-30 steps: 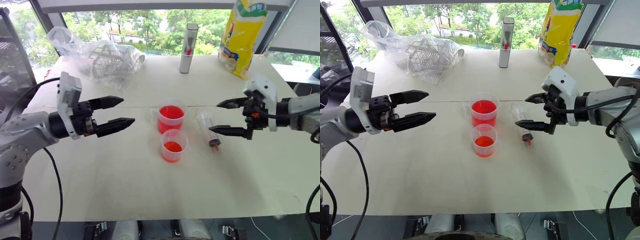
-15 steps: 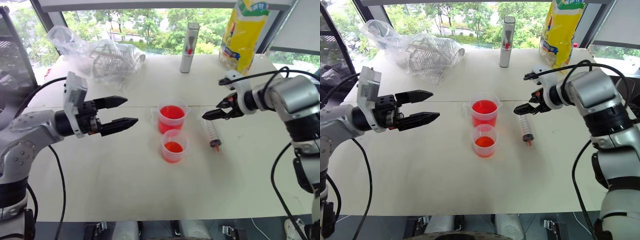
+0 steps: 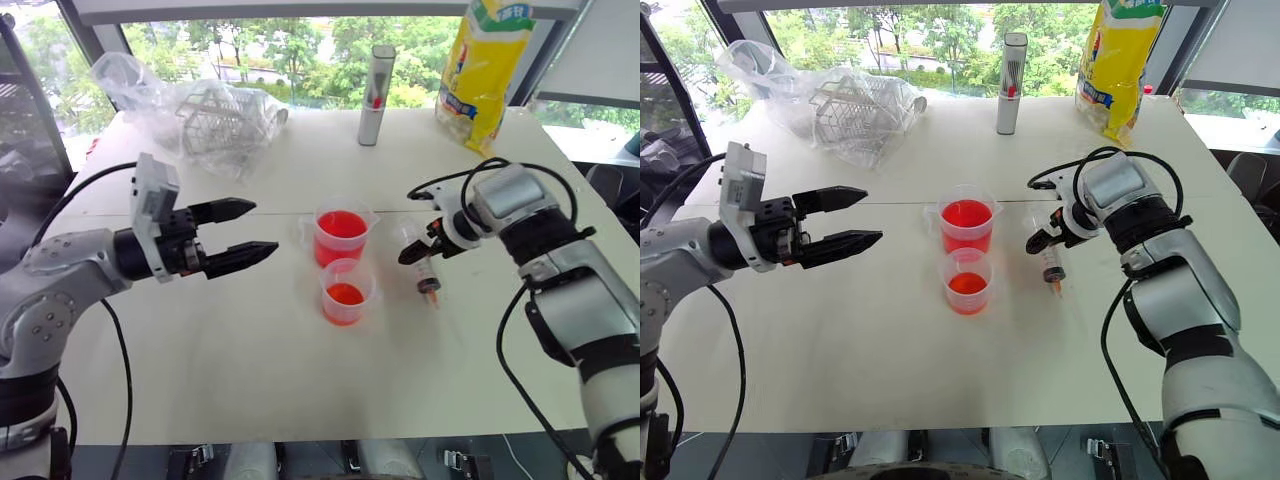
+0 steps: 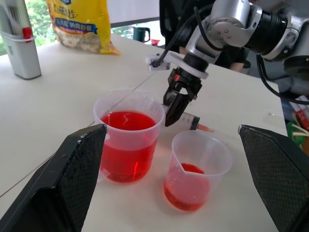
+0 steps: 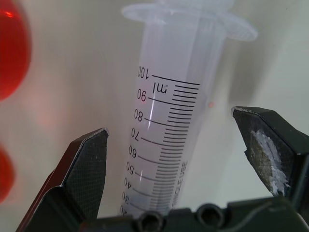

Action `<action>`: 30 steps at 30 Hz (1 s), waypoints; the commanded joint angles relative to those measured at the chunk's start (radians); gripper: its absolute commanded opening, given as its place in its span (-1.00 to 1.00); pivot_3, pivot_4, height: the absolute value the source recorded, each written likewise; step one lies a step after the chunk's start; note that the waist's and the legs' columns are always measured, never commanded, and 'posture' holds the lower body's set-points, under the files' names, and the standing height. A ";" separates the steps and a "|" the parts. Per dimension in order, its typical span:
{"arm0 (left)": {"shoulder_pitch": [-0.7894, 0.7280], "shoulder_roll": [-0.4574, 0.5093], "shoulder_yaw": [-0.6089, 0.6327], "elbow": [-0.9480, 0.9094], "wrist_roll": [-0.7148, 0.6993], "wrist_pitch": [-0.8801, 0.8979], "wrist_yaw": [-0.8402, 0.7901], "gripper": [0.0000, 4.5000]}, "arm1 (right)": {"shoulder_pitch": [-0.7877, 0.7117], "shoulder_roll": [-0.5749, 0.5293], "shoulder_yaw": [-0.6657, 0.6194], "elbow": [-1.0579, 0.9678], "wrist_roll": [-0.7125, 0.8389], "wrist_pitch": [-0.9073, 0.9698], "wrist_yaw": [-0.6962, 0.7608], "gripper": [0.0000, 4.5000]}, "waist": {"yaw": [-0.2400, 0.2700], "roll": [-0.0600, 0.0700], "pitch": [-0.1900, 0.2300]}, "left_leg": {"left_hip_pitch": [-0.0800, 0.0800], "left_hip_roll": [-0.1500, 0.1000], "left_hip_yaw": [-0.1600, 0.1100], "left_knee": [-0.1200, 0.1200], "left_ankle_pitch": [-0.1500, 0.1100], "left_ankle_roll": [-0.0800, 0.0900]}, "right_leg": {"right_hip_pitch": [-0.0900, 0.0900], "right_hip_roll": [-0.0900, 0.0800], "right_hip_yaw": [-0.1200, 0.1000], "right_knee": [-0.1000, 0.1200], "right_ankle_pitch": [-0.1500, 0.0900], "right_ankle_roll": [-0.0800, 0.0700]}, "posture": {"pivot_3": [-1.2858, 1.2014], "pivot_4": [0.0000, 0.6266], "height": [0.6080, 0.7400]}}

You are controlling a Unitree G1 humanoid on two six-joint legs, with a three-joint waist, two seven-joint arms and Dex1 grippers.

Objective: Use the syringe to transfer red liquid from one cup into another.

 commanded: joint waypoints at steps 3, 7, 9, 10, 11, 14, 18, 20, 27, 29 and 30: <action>0.005 0.011 0.043 -0.030 -0.008 -0.016 0.007 1.00 | -0.023 0.031 -0.028 0.070 -0.052 -0.049 -0.012 0.64 | 0.000 -0.001 -0.001 | 0.000 0.000 0.000 0.000 0.000 0.000 | 0.001 0.000 0.000 0.000 0.000 0.000 | 0.03 -0.52 1.00; 0.003 0.015 0.041 -0.025 -0.005 -0.017 0.006 1.00 | -0.017 0.052 -0.036 0.057 -0.067 -0.040 -0.005 -0.25 | -0.002 -0.001 -0.001 | 0.001 0.000 0.000 0.000 0.000 0.000 | 0.001 0.000 0.000 0.000 0.000 0.000 | 0.03 -0.52 1.00; 0.000 0.016 0.039 -0.022 -0.002 -0.018 0.004 1.00 | -0.012 0.060 -0.040 0.049 -0.074 -0.034 -0.005 -0.37 | -0.003 -0.001 -0.001 | 0.001 0.000 0.000 0.000 0.000 0.000 | 0.001 0.000 0.000 0.000 0.000 0.000 | 0.03 -0.52 1.00; -0.002 0.017 0.037 -0.021 0.000 -0.019 0.002 1.00 | -0.009 0.058 -0.042 0.037 -0.075 -0.026 -0.003 -0.37 | -0.003 -0.001 -0.001 | 0.001 0.000 0.000 0.000 0.000 0.000 | 0.001 0.000 0.000 0.001 0.000 0.000 | 0.03 -0.52 1.00; -0.003 0.018 0.036 -0.020 0.001 -0.019 0.001 1.00 | -0.007 0.056 -0.044 0.029 -0.076 -0.019 -0.002 -0.37 | -0.003 -0.001 -0.001 | 0.001 0.000 0.000 0.000 0.000 0.000 | 0.001 0.000 0.000 0.001 0.000 0.000 | 0.03 -0.52 1.00; -0.010 0.021 0.034 -0.015 0.003 -0.019 -0.002 1.00 | -0.007 0.032 -0.079 -0.011 -0.077 -0.009 -0.019 -0.37 | -0.002 -0.001 -0.001 | 0.001 0.000 0.000 0.000 0.000 0.000 | 0.001 0.000 0.000 0.001 0.000 0.000 | 0.03 -0.52 1.00; -0.032 0.025 0.030 0.009 0.012 -0.025 -0.010 1.00 | -0.018 -0.039 -0.208 -0.163 -0.055 -0.028 -0.046 -0.37 | 0.001 0.001 0.000 | 0.000 0.000 0.000 0.000 0.000 0.000 | -0.001 0.000 0.000 0.001 0.000 0.000 | 0.03 -0.52 1.00; -0.050 0.023 0.029 0.028 0.016 -0.032 -0.016 1.00 | -0.013 -0.068 -0.286 -0.263 -0.039 -0.060 -0.064 -0.37 | 0.002 0.001 0.000 | -0.002 0.000 0.000 0.000 0.000 0.000 | -0.002 0.000 0.000 0.001 0.000 0.000 | 0.03 -0.52 1.00; -0.205 0.009 -0.015 0.164 0.056 -0.065 -0.065 1.00 | 0.082 0.093 -0.709 -0.709 0.157 -0.369 -0.177 -0.37 | -0.002 0.000 0.000 | 0.000 0.000 -0.001 -0.001 0.000 0.000 | 0.000 0.001 -0.001 0.001 0.000 0.000 | 0.03 -0.52 1.00; -0.251 0.005 -0.040 0.205 0.083 -0.079 -0.087 1.00 | 0.121 0.148 -0.751 -0.797 0.237 -0.395 -0.153 -0.37 | -0.001 0.000 0.000 | 0.001 0.000 -0.001 -0.001 0.000 0.000 | 0.000 0.002 -0.001 0.001 0.000 0.000 | 0.03 -0.52 1.00; -0.279 0.000 -0.050 0.225 0.090 -0.081 -0.096 1.00 | 0.150 0.171 -0.744 -0.832 0.250 -0.425 -0.150 -0.37 | 0.001 0.000 0.000 | 0.001 0.001 -0.001 -0.001 0.000 0.000 | 0.000 0.002 -0.001 0.002 0.000 0.000 | 0.03 -0.52 1.00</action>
